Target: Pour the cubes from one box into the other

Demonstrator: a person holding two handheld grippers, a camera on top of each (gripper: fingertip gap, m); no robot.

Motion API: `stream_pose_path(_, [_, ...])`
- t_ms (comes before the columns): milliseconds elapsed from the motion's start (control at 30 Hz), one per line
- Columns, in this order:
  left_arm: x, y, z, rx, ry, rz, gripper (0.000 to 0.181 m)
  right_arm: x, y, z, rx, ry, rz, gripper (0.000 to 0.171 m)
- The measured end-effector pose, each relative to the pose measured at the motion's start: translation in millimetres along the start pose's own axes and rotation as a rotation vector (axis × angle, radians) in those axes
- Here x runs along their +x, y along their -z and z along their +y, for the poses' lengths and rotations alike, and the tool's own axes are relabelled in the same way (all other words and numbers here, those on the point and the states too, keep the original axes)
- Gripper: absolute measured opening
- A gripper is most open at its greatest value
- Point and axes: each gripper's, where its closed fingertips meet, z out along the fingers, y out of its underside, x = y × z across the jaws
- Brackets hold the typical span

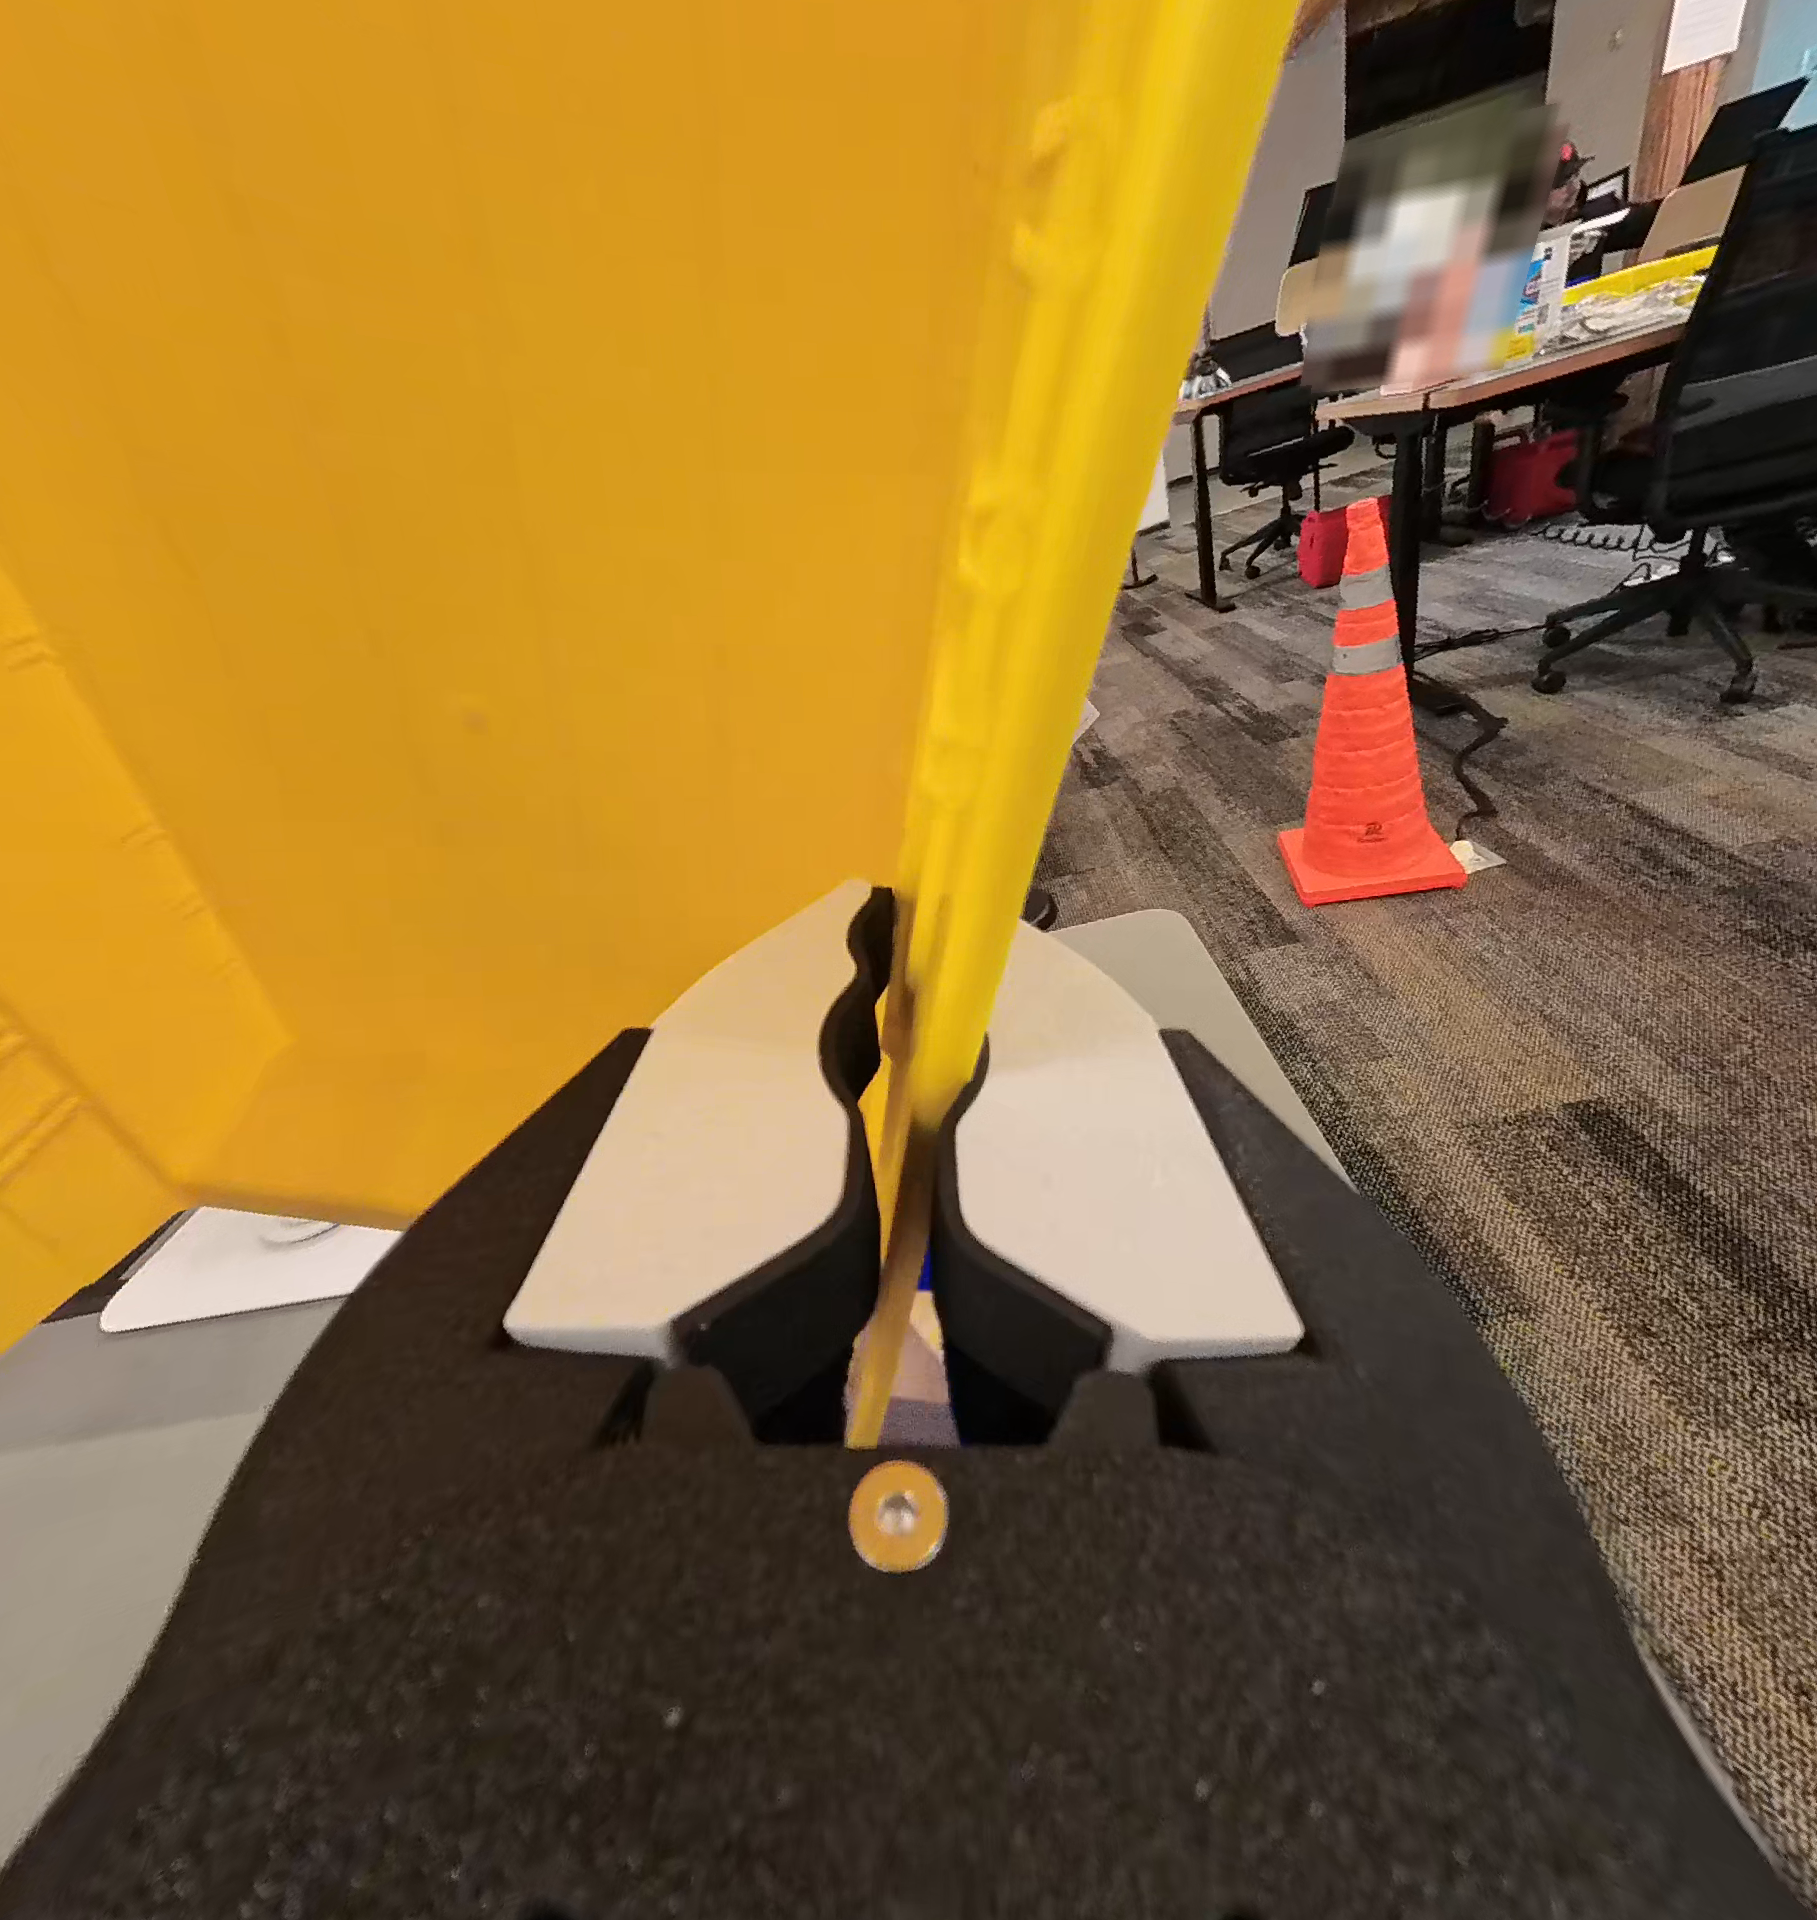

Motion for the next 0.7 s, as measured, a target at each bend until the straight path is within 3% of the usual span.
stream_pose_path(233, [0,-1,0,0.001,-0.010,0.003,0.004,0,0,0,-0.004,0.014,0.001,0.005])
stream_pose_path(367, [-9,4,-12,0.004,-0.015,0.004,0.005,-6,5,-20,-0.004,0.043,-0.009,0.005])
stream_pose_path(533, [-49,9,-34,-0.096,0.078,0.023,0.005,-40,14,-74,-0.110,0.155,0.007,0.005])
stream_pose_path(700, [-121,26,-49,-0.220,0.152,0.023,0.005,-110,18,-111,-0.241,0.178,0.018,0.005])
